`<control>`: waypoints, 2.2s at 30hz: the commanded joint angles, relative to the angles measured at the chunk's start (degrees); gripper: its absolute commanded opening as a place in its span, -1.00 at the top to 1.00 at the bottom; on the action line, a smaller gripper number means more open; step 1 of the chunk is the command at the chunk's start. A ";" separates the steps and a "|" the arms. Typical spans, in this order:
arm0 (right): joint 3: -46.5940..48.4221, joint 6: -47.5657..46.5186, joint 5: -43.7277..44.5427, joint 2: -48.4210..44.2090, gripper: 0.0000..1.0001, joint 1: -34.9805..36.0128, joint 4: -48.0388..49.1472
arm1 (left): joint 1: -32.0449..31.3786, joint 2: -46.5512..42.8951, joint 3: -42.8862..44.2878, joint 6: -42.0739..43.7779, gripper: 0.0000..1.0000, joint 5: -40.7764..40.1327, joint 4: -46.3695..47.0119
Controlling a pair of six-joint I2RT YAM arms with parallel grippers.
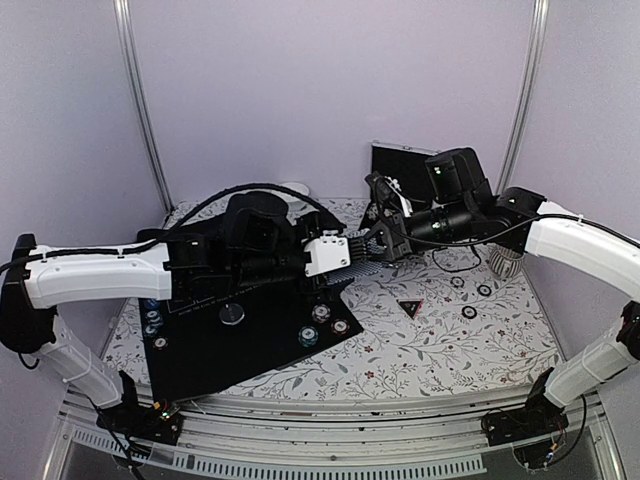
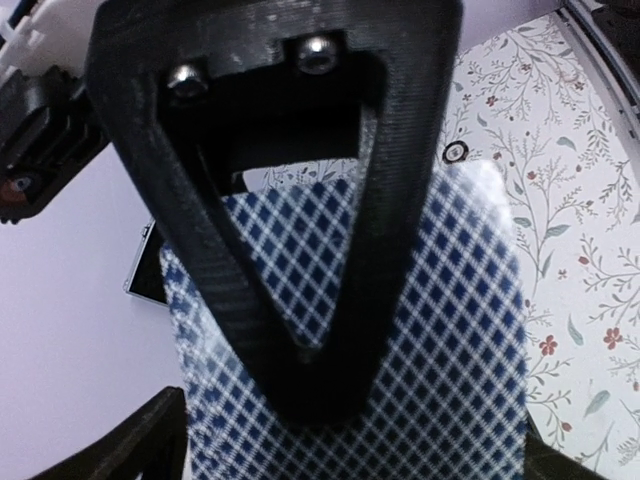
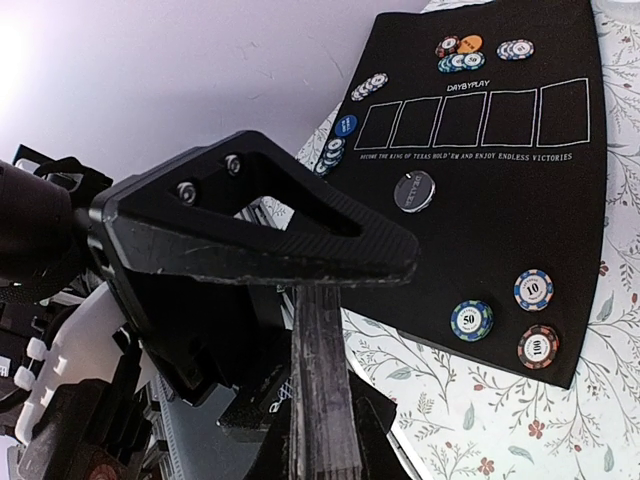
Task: Distribute texas hold em gaming equipment
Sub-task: Pass from the right arm to the left, then pass from the left arm to the right
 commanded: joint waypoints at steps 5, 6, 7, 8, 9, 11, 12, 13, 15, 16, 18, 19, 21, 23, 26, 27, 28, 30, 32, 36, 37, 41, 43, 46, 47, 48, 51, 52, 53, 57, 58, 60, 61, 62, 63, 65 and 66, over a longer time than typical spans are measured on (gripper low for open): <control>1.72 -0.88 -3.72 0.09 0.96 0.66 0.75 | 1.70 -1.41 2.08 -3.71 -0.37 3.49 -0.66; 1.76 -0.85 -3.70 0.00 0.96 0.66 0.75 | 1.71 -1.57 2.02 -3.89 -0.31 3.60 -0.58; 1.77 -0.84 -3.78 -0.07 0.96 0.67 0.75 | 1.72 -1.72 2.00 -4.06 -0.26 3.68 -0.49; 1.82 -0.99 -3.85 -0.03 0.96 0.69 0.75 | 1.70 -1.88 1.89 -4.12 -0.25 3.71 -0.34; 1.78 -1.01 -4.04 0.00 0.96 0.65 0.79 | 1.77 -1.94 1.91 -4.19 -0.25 3.77 -0.14; 1.78 -0.84 -4.41 0.10 0.96 0.71 0.92 | 1.79 -2.11 1.76 -4.20 -0.29 4.19 0.12; 1.85 -0.80 -4.59 0.12 0.96 0.64 1.16 | 1.76 -2.10 1.61 -4.03 -0.42 4.52 0.32; 1.79 -0.69 -4.97 0.16 0.96 0.68 1.45 | 1.82 -2.05 1.38 -3.71 -0.54 4.52 0.61; 1.86 -0.21 -5.68 0.18 0.96 0.68 1.98 | 1.75 -1.75 1.13 -3.02 -0.69 4.30 1.51; 1.97 0.00 -5.67 0.29 0.96 0.76 2.06 | 1.74 -1.59 1.16 -2.62 -0.73 3.93 1.72; 1.83 0.20 -5.51 0.40 0.96 0.81 2.07 | 1.94 -1.04 1.85 -2.36 -0.74 3.86 1.54; 1.78 0.21 -5.56 0.39 0.96 0.81 2.07 | 2.12 -0.85 2.27 -2.54 -0.69 3.85 1.38; 1.62 0.09 -5.49 0.31 0.96 0.86 2.06 | 2.52 -0.43 3.03 -3.21 -0.54 3.78 0.81; 1.52 0.04 -5.13 -0.12 0.96 0.85 2.09 | 2.83 -0.36 3.37 -3.66 -0.40 4.08 -0.43; 1.28 -0.33 -5.57 -0.36 0.96 0.81 2.45 | 2.80 -1.19 3.10 -4.26 -0.15 5.43 -0.66; 1.17 -0.52 -5.81 -0.23 0.96 0.82 2.50 | 2.80 -1.51 2.99 -4.54 -0.07 5.98 -0.49; 1.09 -0.73 -6.06 -0.06 0.96 0.83 2.51 | 2.85 -1.89 2.97 -4.89 -0.05 6.47 -0.48; 1.02 -1.35 -6.47 0.02 0.95 0.81 2.70 | 2.94 -2.54 2.96 -5.55 -0.04 7.64 -0.93; 0.94 -2.15 -7.37 -0.21 0.89 0.85 3.48 | 2.92 -3.10 2.98 -5.92 -0.02 8.61 -1.94; -0.16 -3.35 -8.50 -1.49 0.33 0.84 5.84 | 2.92 -4.12 2.94 -6.66 0.06 8.59 -3.98; -0.45 -3.72 -8.66 -1.64 0.19 0.88 6.03 | 2.92 -4.32 3.10 -6.69 0.08 8.67 -4.71; -1.84 -6.48 -9.32 -2.51 -0.16 0.84 6.20 | 2.90 -5.55 3.66 -6.83 0.16 9.65 -8.08; -2.78 -8.49 -8.72 -3.54 -0.26 0.82 6.33 | 3.01 -6.32 3.73 -6.88 0.20 10.69 -9.82; -3.44 -10.23 -9.93 -4.83 -0.45 0.76 8.16 | 3.10 -6.76 4.99 -7.62 0.20 12.85 -13.35; -3.54 -10.53 -9.93 -5.10 -0.51 0.73 8.77 | 3.16 -6.78 5.47 -8.07 0.21 13.51 -14.93; -3.60 -10.91 -9.20 -5.47 -0.59 0.72 8.98 | 3.15 -6.85 5.89 -8.39 0.20 14.16 -16.08; -4.37 -14.45 -3.50 -8.19 -0.81 0.75 8.95 | 3.58 -7.57 6.41 -8.83 0.20 16.43 -19.45; -5.05 -17.02 -0.65 -9.72 -0.97 0.73 9.55 | 3.73 -8.03 6.39 -8.86 0.20 17.35 -20.41; -6.69 -18.55 1.98 -11.78 -0.98 0.74 10.76 | 3.97 -8.61 6.43 -8.97 0.20 18.33 -21.34; -18.09 -29.21 7.15 -19.99 -0.98 0.78 21.45 | 5.11 -10.82 6.24 -9.76 0.20 22.04 -23.81; -20.59 -31.13 5.63 -21.19 -0.98 0.73 24.31 | 5.31 -11.05 6.40 -9.92 0.20 22.10 -24.53; -22.83 -35.72 1.03 -21.33 -0.98 0.81 28.41 | 5.49 -10.97 7.21 -10.24 0.19 21.80 -26.31; -23.02 -37.90 -1.31 -20.50 -0.98 0.96 29.34 | 5.51 -10.78 7.71 -10.26 0.19 21.62 -27.32; -22.62 -39.17 -1.40 -19.20 -0.98 1.34 29.84 | 5.50 -10.50 8.21 -10.34 0.20 21.57 -28.16; -21.93 -40.48 -1.14 -17.69 -0.98 1.79 29.80 | 5.50 -10.29 8.65 -10.35 0.19 21.68 -28.87; -20.28 -43.20 0.55 -14.86 -0.98 3.31 29.33 | 5.44 -10.05 9.31 -10.35 0.19 22.14 -29.76; -19.47 -46.00 0.96 -13.45 -0.98 4.15 29.17 | 5.53 -9.97 9.48 -10.35 0.19 22.43 -29.86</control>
